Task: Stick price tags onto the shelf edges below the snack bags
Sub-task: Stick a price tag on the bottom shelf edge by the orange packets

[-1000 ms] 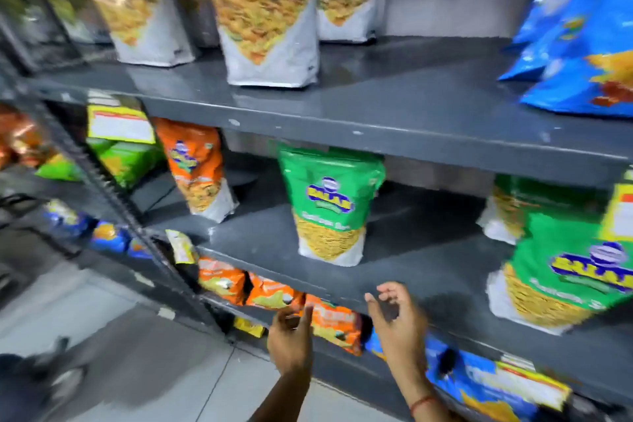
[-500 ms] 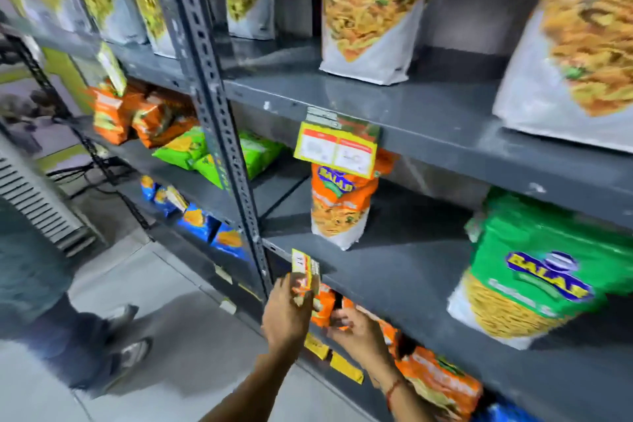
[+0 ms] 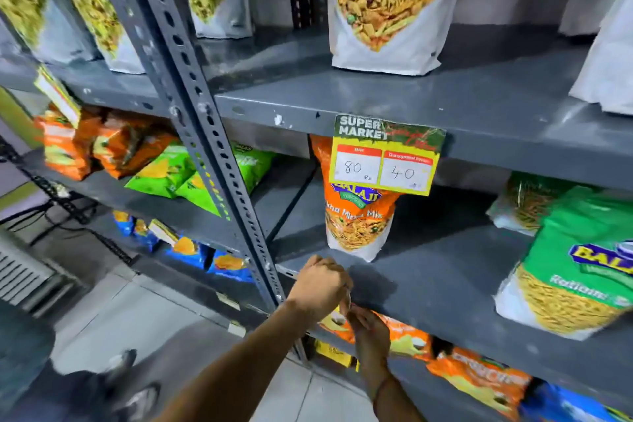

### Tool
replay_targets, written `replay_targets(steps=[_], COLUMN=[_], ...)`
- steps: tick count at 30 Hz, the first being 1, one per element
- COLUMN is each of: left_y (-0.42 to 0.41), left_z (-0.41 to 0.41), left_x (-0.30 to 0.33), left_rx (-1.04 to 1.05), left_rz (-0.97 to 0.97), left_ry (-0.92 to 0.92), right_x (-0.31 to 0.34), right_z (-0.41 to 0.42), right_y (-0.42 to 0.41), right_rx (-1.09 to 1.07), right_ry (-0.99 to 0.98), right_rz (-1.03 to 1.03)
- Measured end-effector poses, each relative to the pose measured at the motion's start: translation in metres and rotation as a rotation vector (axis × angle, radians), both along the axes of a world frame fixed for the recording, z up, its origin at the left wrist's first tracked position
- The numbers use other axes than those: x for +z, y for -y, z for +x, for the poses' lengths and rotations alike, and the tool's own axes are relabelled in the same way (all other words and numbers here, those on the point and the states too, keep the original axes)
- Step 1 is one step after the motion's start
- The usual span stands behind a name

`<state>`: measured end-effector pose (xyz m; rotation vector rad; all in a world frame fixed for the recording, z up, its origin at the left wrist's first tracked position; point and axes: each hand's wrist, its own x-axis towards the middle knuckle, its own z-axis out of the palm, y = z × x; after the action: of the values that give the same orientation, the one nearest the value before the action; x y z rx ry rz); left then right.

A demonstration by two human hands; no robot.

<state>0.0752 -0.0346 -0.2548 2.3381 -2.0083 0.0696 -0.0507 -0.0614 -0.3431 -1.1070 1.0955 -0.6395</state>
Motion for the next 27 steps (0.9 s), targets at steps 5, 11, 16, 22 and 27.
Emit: replay_targets(steps=[5,11,16,22,27], left_y=[-0.002,-0.029,-0.052,-0.059,-0.054], left_z=[0.006,0.004,0.002,0.0,0.001], left_x=[-0.002,-0.016,-0.029,-0.041,-0.043], left_rx=[0.021,0.16,0.34,0.476,0.507], left_rz=[-0.069,-0.201,-0.255,-0.286,-0.317], left_ry=[-0.145,-0.347,-0.552,-0.657,-0.698], right_x=[0.007,0.007,0.013,0.025,0.032], right_z=[-0.003,-0.025,-0.034,-0.026,-0.021], right_y=[-0.005,-0.002,-0.002,-0.005,0.003], right_rx=[-0.055,0.015,0.109,0.147,0.164], right_ry=[-0.034,-0.16,-0.237,-0.423,-0.529], right_rz=[-0.116,-0.378,-0.615,-0.791,-0.921])
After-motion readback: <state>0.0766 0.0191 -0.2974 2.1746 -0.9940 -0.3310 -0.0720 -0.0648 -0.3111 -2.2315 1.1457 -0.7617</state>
